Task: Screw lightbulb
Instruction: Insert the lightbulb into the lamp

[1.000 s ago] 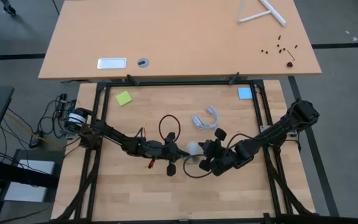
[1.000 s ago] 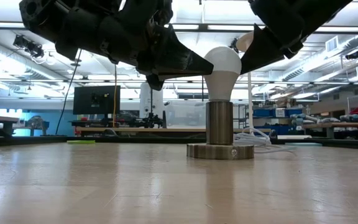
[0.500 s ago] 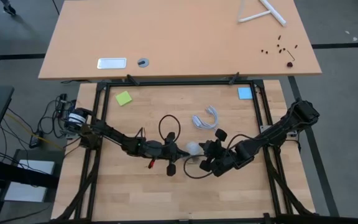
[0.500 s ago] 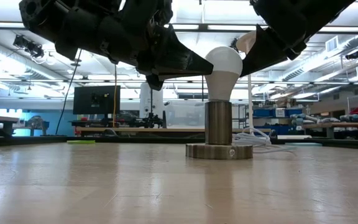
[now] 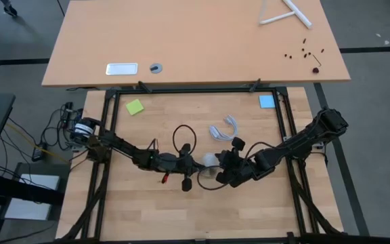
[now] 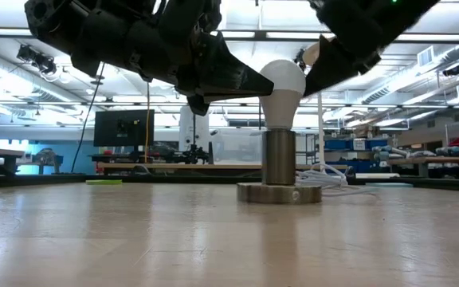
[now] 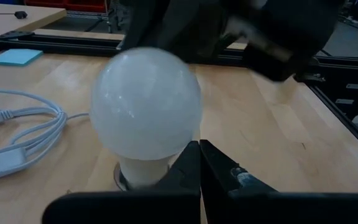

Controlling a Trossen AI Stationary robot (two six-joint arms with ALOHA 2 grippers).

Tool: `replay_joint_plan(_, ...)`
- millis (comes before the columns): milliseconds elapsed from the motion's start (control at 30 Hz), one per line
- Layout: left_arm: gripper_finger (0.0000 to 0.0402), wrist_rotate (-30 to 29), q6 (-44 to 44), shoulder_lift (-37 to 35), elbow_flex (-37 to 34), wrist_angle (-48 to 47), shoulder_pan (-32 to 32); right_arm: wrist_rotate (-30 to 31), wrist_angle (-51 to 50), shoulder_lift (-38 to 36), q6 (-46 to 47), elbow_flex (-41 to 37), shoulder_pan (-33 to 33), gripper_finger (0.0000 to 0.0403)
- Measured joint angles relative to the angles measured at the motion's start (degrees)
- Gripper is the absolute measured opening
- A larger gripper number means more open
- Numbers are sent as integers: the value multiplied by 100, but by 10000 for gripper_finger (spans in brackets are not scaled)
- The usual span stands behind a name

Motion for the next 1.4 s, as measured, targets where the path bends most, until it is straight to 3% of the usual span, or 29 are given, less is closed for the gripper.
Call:
replay_joint_plan(400,0,57,-21,0,0,-11,0,-400,-20,-78,-63,90,-191,7)
replay_joint_plan(900,0,39,-21,0,0,-102,12,-394,21,-73,450,-279,-199,7)
replay_joint_plan(1267,0,-2,5,0,0,-159,13,-342,372,-73,21,-281,-199,7)
replay_joint_plan(1400,0,-2,10,0,0,-159,13,-54,372,-78,-109,-281,-205,7)
